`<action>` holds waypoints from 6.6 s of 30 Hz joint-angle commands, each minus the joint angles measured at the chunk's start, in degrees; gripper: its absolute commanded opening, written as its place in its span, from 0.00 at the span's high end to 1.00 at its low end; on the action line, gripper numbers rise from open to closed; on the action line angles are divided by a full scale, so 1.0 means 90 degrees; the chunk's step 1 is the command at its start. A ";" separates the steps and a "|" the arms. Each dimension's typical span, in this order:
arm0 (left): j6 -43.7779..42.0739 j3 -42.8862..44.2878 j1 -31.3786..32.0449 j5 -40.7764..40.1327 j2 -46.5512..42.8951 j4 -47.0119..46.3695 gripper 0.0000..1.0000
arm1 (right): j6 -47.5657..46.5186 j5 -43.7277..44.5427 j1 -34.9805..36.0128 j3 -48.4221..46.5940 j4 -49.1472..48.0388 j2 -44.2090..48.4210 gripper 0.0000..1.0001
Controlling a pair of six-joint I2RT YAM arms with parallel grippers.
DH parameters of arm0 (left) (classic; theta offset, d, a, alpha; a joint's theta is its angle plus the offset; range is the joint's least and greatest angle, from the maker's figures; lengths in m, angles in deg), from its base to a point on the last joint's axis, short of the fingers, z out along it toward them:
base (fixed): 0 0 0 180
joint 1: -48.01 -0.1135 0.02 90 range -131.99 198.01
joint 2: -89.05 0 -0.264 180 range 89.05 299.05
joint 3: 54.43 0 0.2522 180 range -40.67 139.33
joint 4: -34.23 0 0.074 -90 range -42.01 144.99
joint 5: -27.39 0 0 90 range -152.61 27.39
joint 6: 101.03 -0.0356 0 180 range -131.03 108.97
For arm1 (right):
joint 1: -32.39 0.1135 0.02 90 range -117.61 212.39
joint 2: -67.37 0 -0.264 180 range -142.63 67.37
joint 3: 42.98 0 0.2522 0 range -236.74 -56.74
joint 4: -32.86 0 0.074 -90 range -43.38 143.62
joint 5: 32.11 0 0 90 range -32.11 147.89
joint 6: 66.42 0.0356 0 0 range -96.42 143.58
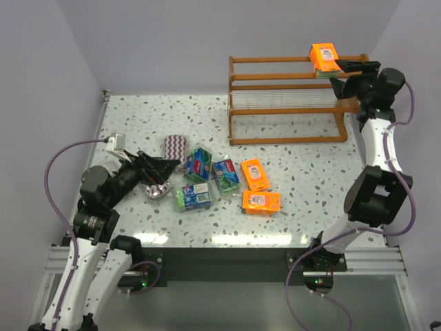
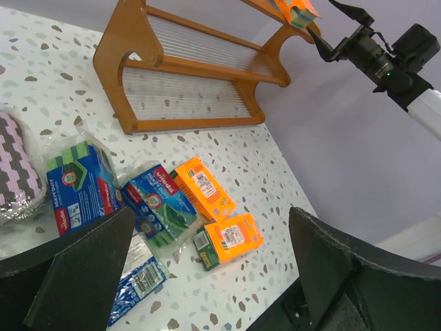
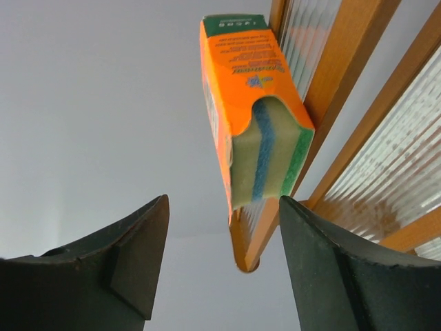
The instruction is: Place and organize the cleaning sponges onto the shelf
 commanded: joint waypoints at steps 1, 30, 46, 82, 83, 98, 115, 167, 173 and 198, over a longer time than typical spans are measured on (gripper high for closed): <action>-0.0148 0.0294 0.0013 -0.0033 0.0018 0.0014 0.00 | 0.0003 -0.0197 -0.0071 0.0129 0.0060 0.0863 0.31; -0.0685 0.0411 0.0013 0.0582 0.0566 0.0141 0.00 | -0.4460 0.1014 0.2380 0.5646 0.5413 0.6323 0.31; -0.0402 0.0284 0.0013 0.0514 -0.0128 0.0532 0.00 | -0.5261 0.0487 0.2556 0.7443 0.3619 0.6636 0.42; -0.0129 0.0450 0.0013 0.0484 -0.0138 0.0464 0.00 | -0.3643 -0.2922 0.2547 0.4626 0.3032 0.5191 1.00; -0.0119 0.0479 0.0013 0.0504 -0.0099 0.0434 0.00 | -0.3466 -0.2932 0.2537 0.4409 0.2855 0.5074 1.00; -0.0129 0.0645 0.0013 0.0289 -0.0059 0.0317 0.00 | -0.0076 0.1862 0.2185 0.1968 -0.1277 0.3219 1.00; 0.0272 0.0294 0.0013 0.0201 0.0009 -0.0240 0.00 | -0.0144 0.3591 0.2263 0.0297 -0.1073 0.1441 1.00; 0.0047 0.0665 0.0023 0.0074 -0.0050 0.0649 0.00 | 0.0012 0.7175 0.3748 0.0560 -0.0662 0.0571 1.00; 0.0076 0.0684 0.0013 0.0064 -0.0069 0.0659 0.00 | 0.0090 0.7215 0.3748 0.0530 -0.0506 0.0561 1.00; 0.0106 0.0928 0.0022 0.0035 -0.0069 0.0864 0.00 | 0.0451 0.7547 0.3748 0.0735 -0.0583 0.0571 1.00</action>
